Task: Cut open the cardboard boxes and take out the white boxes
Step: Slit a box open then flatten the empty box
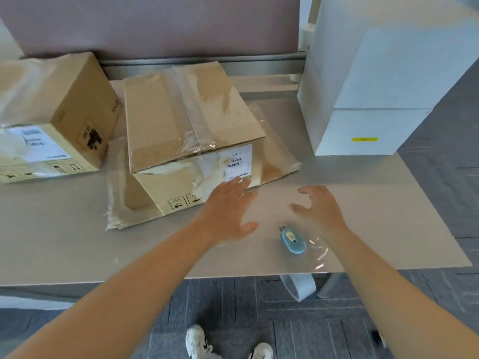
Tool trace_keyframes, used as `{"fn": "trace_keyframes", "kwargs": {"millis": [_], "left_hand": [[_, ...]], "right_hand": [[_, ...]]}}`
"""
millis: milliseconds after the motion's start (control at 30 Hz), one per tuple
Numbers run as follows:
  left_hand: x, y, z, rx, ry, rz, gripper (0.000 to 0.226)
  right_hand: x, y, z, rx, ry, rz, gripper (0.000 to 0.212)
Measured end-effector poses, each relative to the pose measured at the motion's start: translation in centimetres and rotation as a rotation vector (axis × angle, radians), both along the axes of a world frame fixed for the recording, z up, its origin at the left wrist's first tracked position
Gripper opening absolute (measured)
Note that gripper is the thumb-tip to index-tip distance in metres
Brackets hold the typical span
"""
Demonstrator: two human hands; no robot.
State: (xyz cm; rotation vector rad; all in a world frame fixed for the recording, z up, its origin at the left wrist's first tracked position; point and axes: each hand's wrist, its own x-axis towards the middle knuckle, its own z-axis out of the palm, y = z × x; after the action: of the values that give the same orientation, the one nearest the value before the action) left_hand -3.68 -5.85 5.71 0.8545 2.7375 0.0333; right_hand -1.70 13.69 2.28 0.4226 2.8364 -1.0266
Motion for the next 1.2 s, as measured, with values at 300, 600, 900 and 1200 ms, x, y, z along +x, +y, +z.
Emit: {"fn": "trace_keyframes", "kwargs": {"millis": [300, 600, 900, 1200], "left_hand": [[-3.8, -4.5, 7.3, 0.133, 0.222, 0.142, 0.069], [-7.8, -10.4, 4.8, 0.064, 0.122, 0.407, 0.092], [-9.2, -12.0, 4.5, 0.361, 0.070, 0.500, 0.093], [-9.4, -14.4, 5.5, 0.825, 0.096, 0.552, 0.071]], "right_hand": [[-6.7, -5.0, 8.3, 0.049, 0.204, 0.239, 0.064], [-11.1, -9.1, 8.2, 0.207, 0.102, 0.417, 0.087], [-10.5, -9.8, 9.1, 0.288, 0.137, 0.353, 0.081], [-10.4, -10.7, 10.5, 0.072, 0.200, 0.252, 0.056]]}}
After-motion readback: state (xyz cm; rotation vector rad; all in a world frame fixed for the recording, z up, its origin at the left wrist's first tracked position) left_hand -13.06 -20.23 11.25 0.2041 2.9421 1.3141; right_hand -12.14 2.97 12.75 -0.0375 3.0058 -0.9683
